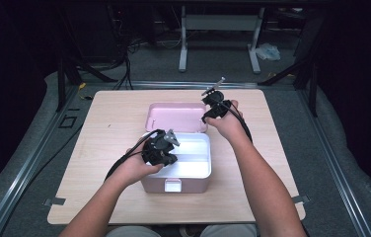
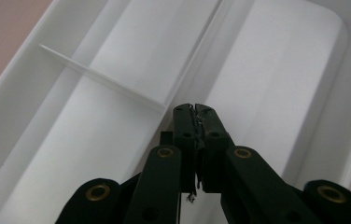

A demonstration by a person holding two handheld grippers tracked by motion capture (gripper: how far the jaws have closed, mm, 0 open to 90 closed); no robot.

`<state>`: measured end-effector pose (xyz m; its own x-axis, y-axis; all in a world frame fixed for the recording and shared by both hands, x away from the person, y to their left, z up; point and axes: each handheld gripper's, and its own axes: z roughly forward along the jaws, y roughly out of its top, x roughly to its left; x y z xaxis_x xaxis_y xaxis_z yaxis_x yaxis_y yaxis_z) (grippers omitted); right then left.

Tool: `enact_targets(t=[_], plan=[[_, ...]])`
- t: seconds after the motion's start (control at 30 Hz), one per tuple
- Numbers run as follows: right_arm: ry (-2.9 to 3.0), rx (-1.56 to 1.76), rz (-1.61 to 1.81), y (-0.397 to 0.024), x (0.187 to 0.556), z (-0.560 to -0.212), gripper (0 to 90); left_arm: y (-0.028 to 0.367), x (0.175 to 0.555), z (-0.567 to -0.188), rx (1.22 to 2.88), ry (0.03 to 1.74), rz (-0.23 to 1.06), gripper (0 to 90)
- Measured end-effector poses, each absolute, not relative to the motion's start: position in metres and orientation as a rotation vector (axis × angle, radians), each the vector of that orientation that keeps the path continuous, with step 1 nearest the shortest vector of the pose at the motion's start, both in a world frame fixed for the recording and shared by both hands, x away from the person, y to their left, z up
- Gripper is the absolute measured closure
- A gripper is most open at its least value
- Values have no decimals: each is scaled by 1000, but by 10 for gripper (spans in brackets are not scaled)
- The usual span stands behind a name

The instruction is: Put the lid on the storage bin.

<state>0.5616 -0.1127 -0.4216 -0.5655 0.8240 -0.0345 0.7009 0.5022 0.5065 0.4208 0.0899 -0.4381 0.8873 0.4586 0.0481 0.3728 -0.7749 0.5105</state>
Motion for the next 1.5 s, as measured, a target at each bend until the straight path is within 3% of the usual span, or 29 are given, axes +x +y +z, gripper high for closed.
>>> enact_targets(t=[0.7, 1.2, 1.37, 1.5], plan=[[2492, 1549, 751, -102, 591, -455, 404, 89, 423, -438, 2559, 615, 207, 897], [2477, 1672, 901, -108, 603, -466, 353, 90, 422, -438, 2552, 604, 213, 898], [2445, 1658, 913, -108, 604, -464, 393, 91, 423, -438, 2552, 600, 203, 899], [2397, 1701, 923, -112, 606, -462, 505, 89, 422, -438, 2562, 592, 218, 899]])
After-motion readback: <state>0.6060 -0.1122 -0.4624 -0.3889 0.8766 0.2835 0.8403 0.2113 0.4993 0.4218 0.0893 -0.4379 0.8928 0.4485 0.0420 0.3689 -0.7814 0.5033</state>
